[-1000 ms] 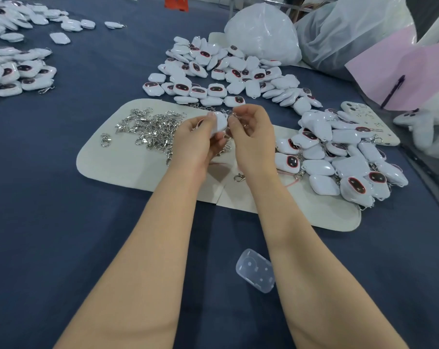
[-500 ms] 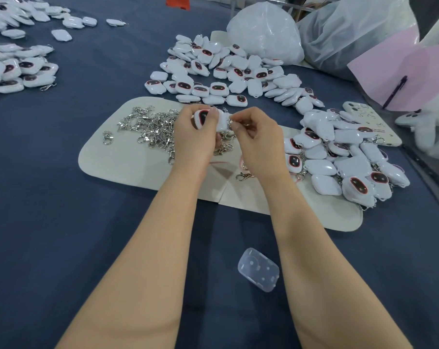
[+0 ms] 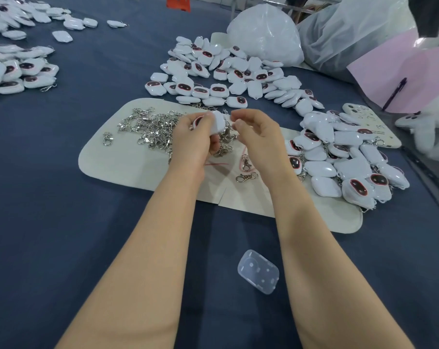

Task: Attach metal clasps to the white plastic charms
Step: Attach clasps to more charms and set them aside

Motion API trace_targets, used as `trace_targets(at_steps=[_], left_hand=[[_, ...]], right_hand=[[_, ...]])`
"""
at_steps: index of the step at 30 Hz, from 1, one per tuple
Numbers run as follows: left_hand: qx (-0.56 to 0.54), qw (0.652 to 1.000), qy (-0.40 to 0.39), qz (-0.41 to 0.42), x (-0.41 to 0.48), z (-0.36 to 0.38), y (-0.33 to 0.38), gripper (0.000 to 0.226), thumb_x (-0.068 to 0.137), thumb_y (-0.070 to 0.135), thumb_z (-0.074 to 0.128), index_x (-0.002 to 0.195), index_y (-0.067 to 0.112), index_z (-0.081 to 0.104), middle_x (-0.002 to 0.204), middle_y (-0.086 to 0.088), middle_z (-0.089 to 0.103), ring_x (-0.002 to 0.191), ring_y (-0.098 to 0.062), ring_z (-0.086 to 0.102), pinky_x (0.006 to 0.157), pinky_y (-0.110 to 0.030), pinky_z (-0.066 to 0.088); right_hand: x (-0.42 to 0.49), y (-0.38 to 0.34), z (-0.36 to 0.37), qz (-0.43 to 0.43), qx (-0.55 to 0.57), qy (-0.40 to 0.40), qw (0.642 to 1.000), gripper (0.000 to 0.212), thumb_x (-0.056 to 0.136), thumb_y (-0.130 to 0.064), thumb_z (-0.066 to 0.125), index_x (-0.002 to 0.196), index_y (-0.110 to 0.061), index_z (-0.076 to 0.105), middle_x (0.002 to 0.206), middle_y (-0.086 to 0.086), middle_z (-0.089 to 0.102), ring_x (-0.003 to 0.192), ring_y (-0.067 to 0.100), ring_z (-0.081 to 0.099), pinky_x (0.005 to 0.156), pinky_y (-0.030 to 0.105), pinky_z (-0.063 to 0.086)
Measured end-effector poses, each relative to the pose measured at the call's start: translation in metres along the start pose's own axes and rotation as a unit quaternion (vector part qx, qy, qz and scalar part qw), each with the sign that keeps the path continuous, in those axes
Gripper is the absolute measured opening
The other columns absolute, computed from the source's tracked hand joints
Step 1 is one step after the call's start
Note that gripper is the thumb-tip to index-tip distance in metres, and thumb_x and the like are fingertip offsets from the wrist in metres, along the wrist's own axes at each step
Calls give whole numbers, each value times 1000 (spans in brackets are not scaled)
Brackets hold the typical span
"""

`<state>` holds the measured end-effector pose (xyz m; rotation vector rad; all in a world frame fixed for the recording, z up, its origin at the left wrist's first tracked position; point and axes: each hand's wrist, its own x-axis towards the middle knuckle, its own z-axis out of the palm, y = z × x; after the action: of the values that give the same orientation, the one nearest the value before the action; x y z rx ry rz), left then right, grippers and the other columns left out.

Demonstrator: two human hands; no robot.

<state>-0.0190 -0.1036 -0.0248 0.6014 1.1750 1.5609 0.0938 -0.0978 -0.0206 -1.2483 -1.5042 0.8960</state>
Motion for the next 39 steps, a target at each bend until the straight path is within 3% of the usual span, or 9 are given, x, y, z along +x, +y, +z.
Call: trace_targets(at_steps=[5,8,14,18,24,28,31,35,39], left_hand=[[9,1000,-2,1,-2,-1,1,7,92,15,56,88,21,55,70,1,55,40,-1,50,43,-17,44],[87,994,6,61,-2,-1,-1,7,92,16,57,91,22,57,76,1,59,44,-2,53,46,-18,45],[194,971,-4,140,-6,0,0,12,92,19,55,100,28,55,110,-9,63,101,-32,62,92,-47,50],[238,960,2,148,-5,-1,-1,7,91,22,55,95,24,50,97,-3,62,92,-28,65,85,-48,52],[368,908,-36,198,-6,-2,-11,25,82,34,69,98,24,52,73,18,50,62,2,52,58,-15,43],[426,875,-54,224,-4,1,-11,16,89,28,62,104,23,63,85,7,58,78,-13,55,67,-21,37],[416,875,-57,241,-4,3,-11,19,91,22,58,108,20,64,105,-2,63,94,-16,56,74,-19,35],[392,890,-75,222,-8,4,-8,15,90,19,56,99,16,68,82,3,62,86,-22,63,76,-28,48],[356,915,-86,172,-9,5,-6,11,91,19,53,90,18,64,75,3,62,78,-21,63,72,-29,50]], right_hand=[[-4,-3,0,19,-26,-51,998,12,93,-13,54,101,-19,60,78,-6,64,77,12,60,74,46,53],[0,-3,-3,16,-40,-12,999,17,93,-10,51,99,-18,64,76,-4,61,73,11,55,76,39,52],[1,1,-5,23,0,3,1000,19,97,-7,46,104,-12,63,73,-3,59,69,4,56,69,15,51],[4,0,-7,5,-11,28,1000,19,96,-5,47,96,-17,62,78,-6,64,75,1,61,82,25,53],[5,1,-7,-9,7,32,999,20,95,-4,48,93,-17,63,83,-5,65,76,1,62,84,28,54],[6,1,-8,-10,24,20,999,20,95,-2,47,94,-15,63,82,-3,66,73,-2,63,77,20,54],[6,2,-7,-17,27,18,999,20,94,-2,48,95,-14,63,83,-2,66,75,0,64,79,24,54],[8,3,-9,-34,-42,37,998,24,93,-3,47,88,-21,61,92,-3,64,90,15,61,87,34,51],[7,6,-8,-41,-124,32,991,21,95,-6,45,99,-17,63,109,-1,64,98,8,56,80,11,40]])
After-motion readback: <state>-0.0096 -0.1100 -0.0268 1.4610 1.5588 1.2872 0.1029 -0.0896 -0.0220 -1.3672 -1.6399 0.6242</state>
